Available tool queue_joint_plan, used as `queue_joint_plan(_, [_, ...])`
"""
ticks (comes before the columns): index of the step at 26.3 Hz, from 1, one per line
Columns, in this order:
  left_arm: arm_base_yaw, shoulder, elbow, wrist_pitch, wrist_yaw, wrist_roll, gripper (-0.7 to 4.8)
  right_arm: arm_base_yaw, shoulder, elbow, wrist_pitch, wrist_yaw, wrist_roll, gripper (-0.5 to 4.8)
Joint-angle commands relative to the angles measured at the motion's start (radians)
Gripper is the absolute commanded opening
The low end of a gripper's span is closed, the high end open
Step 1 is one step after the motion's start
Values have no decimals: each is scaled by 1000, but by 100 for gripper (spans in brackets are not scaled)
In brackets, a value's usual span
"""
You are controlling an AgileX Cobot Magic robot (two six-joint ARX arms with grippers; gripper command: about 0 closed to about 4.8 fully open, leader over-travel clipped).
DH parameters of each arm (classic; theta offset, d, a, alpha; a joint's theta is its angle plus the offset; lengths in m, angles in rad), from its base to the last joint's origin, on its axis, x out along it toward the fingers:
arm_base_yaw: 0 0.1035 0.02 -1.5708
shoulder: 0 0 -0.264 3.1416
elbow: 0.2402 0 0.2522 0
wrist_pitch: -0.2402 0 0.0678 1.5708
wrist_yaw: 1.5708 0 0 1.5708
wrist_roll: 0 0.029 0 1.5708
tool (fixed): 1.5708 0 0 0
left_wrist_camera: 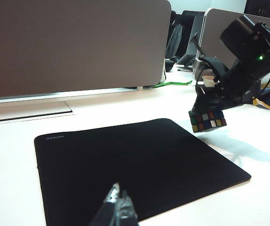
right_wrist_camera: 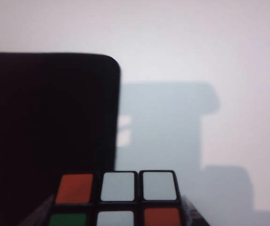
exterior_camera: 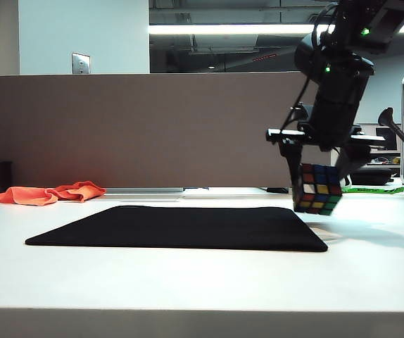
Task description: Pick up the cube on the right side of the mouse pad, then place it in the center of the mouse pad.
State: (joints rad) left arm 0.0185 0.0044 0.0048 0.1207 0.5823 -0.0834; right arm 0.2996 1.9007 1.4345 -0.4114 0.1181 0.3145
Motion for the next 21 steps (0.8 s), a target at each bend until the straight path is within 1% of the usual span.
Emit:
queue_joint_plan(1, [1,1,4,16,-3,1,-6,24,-11,55,21,-19,3,313])
queue_joint_plan(6, [1,1,3,16,-3,2,-6,87,-11,132,40,-68,3,314])
queue_joint_plan(11, [1,1,3,16,-7,2,-6,179,-8,133,136,-76,3,314])
queue_joint_plan(15, [1,1,3,16,-21,2,-6,262,34,133,263,-78,-1,314])
queue_joint_plan(18, [1,1,3,16,-21,1,-6,298,92,133,321,-70,-1,314])
queue_joint_plan(21, [1,1,3,16,-21,1,-6,304,127,133,345,-68,-1,314])
